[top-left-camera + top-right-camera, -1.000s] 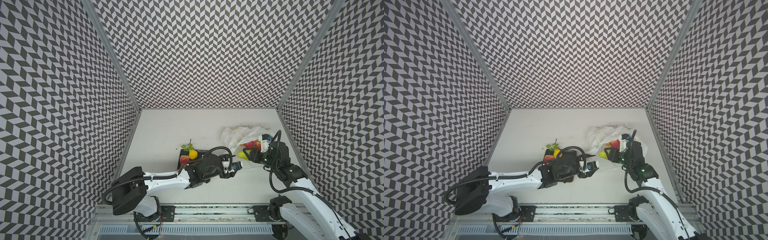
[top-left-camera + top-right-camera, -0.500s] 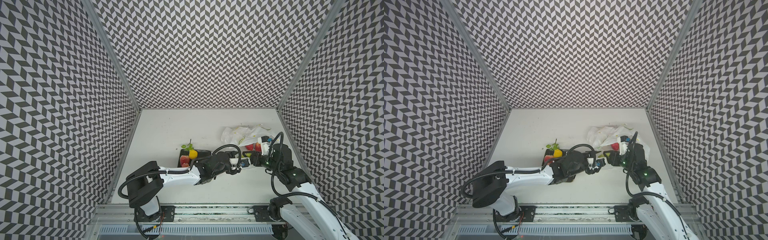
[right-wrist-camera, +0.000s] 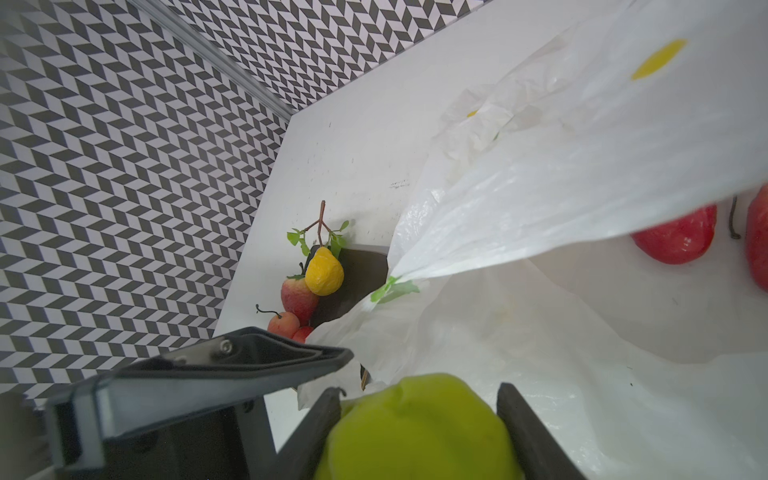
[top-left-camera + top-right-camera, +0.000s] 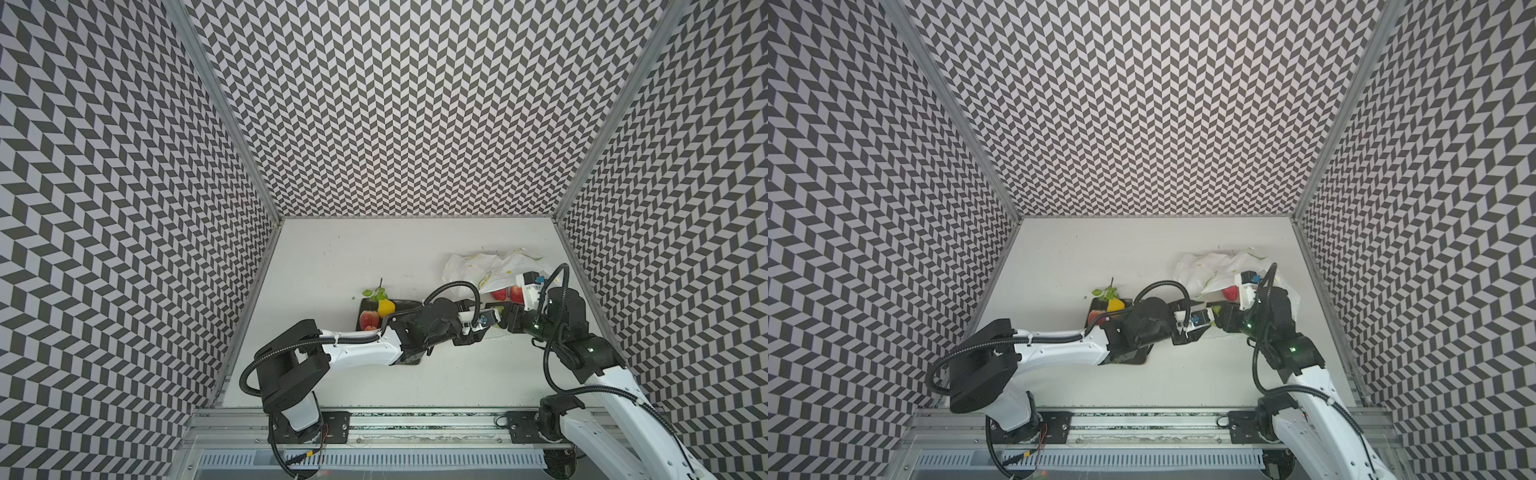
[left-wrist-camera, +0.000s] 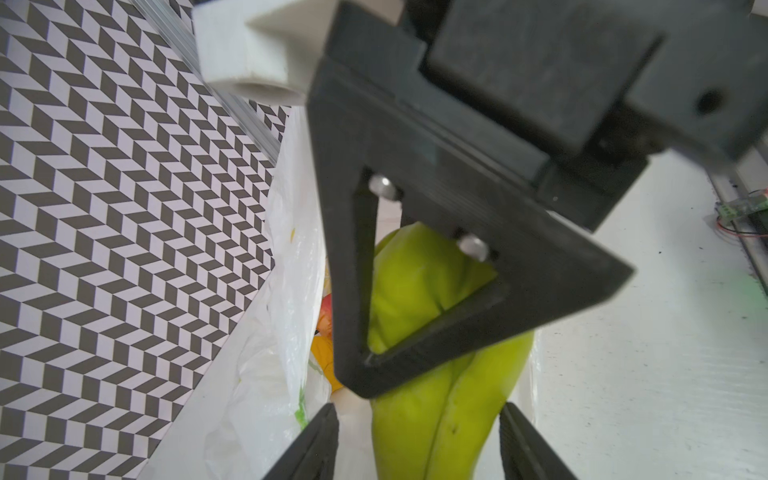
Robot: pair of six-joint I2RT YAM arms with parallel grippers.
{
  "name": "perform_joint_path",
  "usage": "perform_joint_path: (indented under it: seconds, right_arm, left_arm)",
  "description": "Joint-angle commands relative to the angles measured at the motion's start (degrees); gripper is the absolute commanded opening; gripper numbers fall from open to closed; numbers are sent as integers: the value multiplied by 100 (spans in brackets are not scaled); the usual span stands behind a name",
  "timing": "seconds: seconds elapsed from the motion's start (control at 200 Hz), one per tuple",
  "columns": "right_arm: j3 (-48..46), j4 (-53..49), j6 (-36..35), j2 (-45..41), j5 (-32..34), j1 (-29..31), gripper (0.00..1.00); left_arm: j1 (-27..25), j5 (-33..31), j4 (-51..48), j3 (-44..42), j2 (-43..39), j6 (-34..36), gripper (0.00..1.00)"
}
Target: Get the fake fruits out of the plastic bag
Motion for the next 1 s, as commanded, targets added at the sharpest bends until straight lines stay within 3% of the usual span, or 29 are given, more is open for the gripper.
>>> perform_joint_path:
  seconds: [0.0, 0.31, 0.551, 0.656, 0.826, 0.991]
  right_arm:
    - [171, 152, -42, -89, -197, -26, 49]
    - [142, 209, 1, -70, -311, -25, 49]
    - [142, 198, -49, 44, -233, -27, 49]
    - [146, 196, -69, 78, -212, -27, 49]
    - [122, 229, -92, 150, -193, -23, 50]
    - [192, 257, -108, 231, -242, -24, 58]
  left_arm:
    - [70, 104, -98, 205, 154, -171, 61]
    - [124, 385, -231, 406, 242, -388, 48]
    - [98, 623, -96, 369, 179, -418, 54]
    - [98, 675, -81, 377, 174, -424, 52]
    - [96, 760, -139, 432, 196, -424, 36]
    - [95, 789, -167, 417, 147, -441, 16]
